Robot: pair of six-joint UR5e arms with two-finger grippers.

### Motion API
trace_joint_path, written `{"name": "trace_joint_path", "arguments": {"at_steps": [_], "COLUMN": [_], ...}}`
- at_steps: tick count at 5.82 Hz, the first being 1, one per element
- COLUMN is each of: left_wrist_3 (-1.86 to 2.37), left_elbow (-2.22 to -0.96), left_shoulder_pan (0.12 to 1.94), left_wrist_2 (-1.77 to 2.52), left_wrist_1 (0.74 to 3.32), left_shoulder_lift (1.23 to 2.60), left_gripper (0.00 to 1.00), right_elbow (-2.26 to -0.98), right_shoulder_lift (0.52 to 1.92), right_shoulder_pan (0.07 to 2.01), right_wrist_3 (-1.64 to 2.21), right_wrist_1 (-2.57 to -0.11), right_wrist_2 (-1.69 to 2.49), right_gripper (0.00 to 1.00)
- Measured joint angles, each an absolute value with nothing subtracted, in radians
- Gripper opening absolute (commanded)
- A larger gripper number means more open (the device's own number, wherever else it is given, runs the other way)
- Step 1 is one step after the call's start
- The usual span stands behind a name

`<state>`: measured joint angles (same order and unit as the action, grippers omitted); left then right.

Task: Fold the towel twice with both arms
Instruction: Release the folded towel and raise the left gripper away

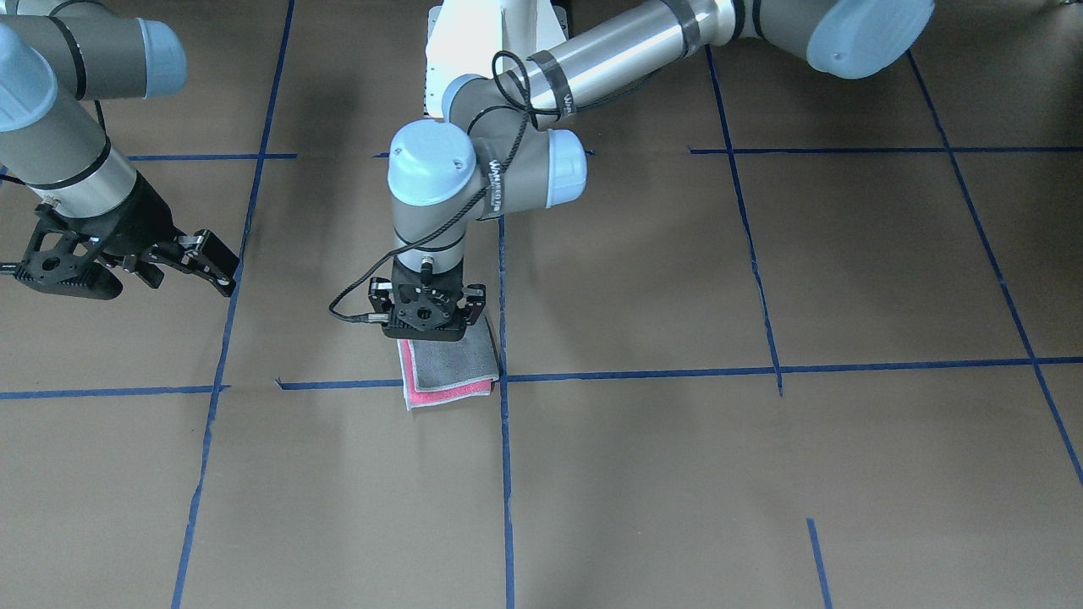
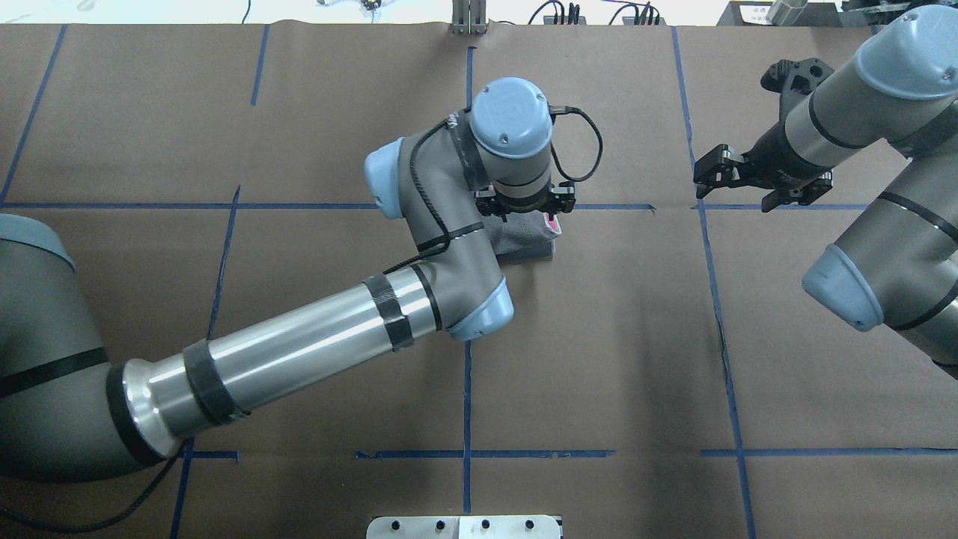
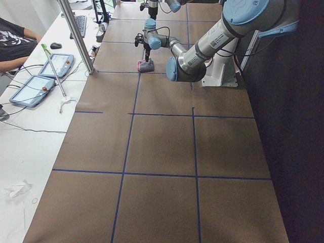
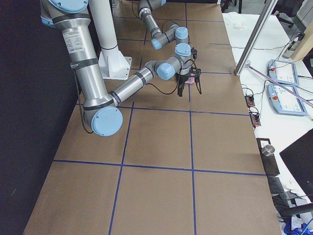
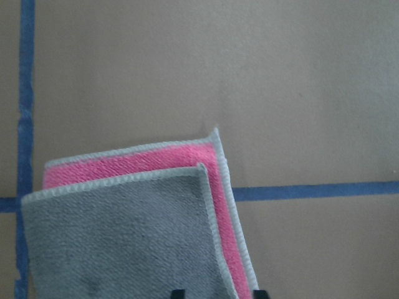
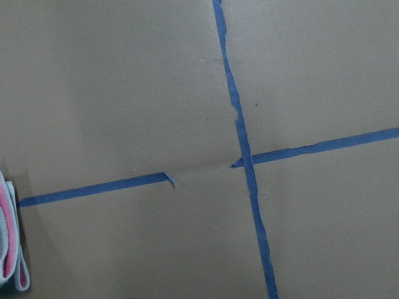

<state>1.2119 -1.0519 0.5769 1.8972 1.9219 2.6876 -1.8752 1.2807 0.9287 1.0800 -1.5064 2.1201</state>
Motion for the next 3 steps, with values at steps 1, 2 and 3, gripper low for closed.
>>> {"name": "trace_joint_path", "arguments": {"at_steps": [1, 2, 3], "left_wrist_3": [1.212, 1.211, 1.196], "left_elbow": [-1.168, -1.307, -1.468], "left_shoulder_pan": [0.618, 0.667, 0.724], "left_wrist_2": [1.959, 2.011, 2.067], "left_wrist_1": [1.887, 1.802, 1.714], "left_shoulder_lift": [2.608, 2.524, 2.416], "left_gripper": [1.0, 1.0, 1.0], "right_elbow": [-1.875, -1.874, -1.874], "right_shoulder_lift": [1.28, 1.28, 1.28], "right_shoulder_pan": [0.928, 0.927, 0.927], "right_wrist_3": [1.08, 1.08, 1.079], "right_wrist_1": [-1.506, -1.506, -1.506], "right_wrist_2": [2.118, 2.115, 2.11], "right_gripper": [1.0, 1.0, 1.0]}}
